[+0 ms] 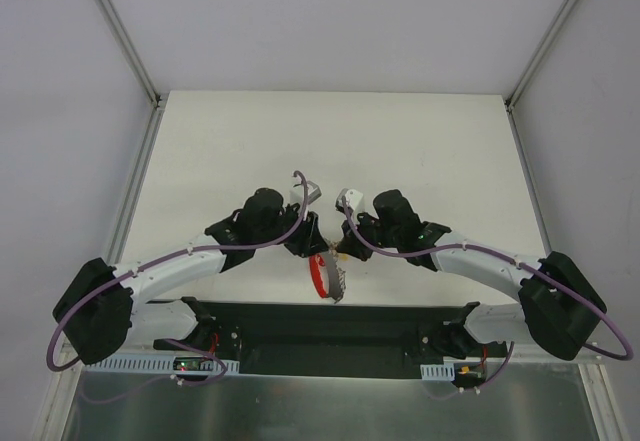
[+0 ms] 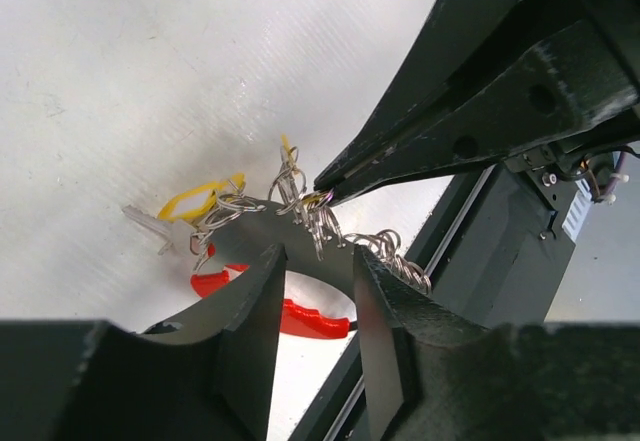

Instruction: Put the keys on the keyring

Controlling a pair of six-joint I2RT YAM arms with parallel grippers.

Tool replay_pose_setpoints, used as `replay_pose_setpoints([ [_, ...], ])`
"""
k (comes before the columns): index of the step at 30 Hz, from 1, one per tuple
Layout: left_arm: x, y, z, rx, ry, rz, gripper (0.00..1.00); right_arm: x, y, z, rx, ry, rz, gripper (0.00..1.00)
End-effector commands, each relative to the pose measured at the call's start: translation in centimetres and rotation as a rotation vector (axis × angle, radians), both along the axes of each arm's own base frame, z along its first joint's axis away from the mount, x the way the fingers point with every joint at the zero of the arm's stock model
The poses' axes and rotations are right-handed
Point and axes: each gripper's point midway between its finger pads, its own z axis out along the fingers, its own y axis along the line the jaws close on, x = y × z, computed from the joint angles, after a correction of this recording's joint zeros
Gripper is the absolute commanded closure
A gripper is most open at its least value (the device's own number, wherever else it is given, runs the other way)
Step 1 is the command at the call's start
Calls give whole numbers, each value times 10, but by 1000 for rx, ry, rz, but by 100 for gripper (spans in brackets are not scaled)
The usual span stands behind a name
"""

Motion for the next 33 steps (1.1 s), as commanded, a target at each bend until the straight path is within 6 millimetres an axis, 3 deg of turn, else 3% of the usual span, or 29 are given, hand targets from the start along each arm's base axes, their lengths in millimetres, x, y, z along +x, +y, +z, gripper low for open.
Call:
replay_pose_setpoints([
  [1,4,-11,16,24,-41,13,70,10,12,33,63,-89,13,99],
  [7,-2,-16,3,126,-9,37,74,11,14,33,62,-86,12,99],
  [13,7,-10,-12,236,-14,99,73,11,14,35,62,-91,11,99],
  [24,3,-11,-23,281,6,89,75,11,13,35,59,-93,6,99],
  [33,-7,-22,-19,254,31,39,92,13,12,35,55,-96,-8,99],
])
